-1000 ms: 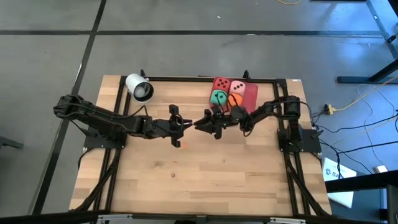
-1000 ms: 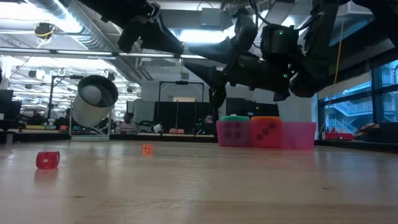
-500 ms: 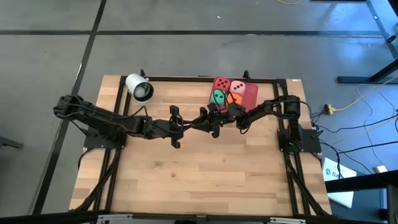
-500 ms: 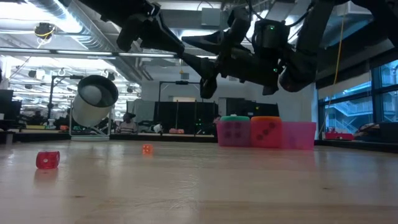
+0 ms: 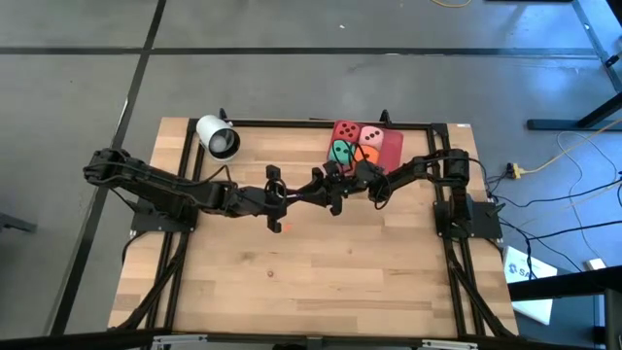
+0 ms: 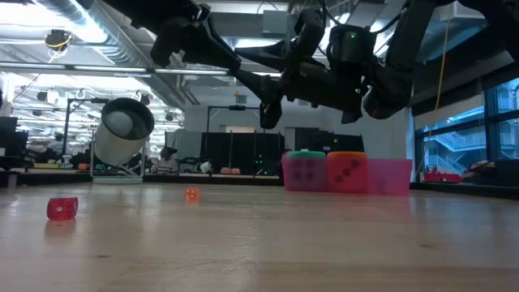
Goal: Pick & Place Dice
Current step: Put the small blue dice into the red bin
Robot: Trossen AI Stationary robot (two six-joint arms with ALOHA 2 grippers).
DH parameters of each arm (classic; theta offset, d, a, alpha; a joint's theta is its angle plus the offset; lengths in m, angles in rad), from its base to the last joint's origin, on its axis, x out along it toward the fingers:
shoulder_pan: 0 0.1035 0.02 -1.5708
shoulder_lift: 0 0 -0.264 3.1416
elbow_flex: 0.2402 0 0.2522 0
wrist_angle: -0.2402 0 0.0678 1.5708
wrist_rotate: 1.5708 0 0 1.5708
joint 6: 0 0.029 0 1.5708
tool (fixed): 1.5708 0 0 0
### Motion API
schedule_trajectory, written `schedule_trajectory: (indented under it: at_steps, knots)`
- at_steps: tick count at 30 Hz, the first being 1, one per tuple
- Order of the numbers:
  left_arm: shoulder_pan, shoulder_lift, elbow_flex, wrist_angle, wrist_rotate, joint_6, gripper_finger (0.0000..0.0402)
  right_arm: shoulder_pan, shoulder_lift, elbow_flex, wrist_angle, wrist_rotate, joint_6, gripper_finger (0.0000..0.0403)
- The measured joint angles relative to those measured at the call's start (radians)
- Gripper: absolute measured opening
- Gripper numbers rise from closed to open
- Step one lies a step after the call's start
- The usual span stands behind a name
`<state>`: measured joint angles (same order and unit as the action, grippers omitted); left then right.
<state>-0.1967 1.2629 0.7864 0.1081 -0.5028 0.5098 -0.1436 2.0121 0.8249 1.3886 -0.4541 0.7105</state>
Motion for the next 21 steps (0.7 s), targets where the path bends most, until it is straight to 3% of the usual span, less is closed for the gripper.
schedule_trajectory:
  at_steps: [14,21]
  knots:
    - [0.0,0.0,0.0,0.0,0.003,-0.001,0.0044,0.0,0.0,0.02,-0.007,-0.001,0.009,0.0155]
    - [0.0,0.0,0.0,-0.004,0.005,-0.013,0.0042,0.003,-0.001,0.067,-0.091,-0.036,-0.014,0.0147]
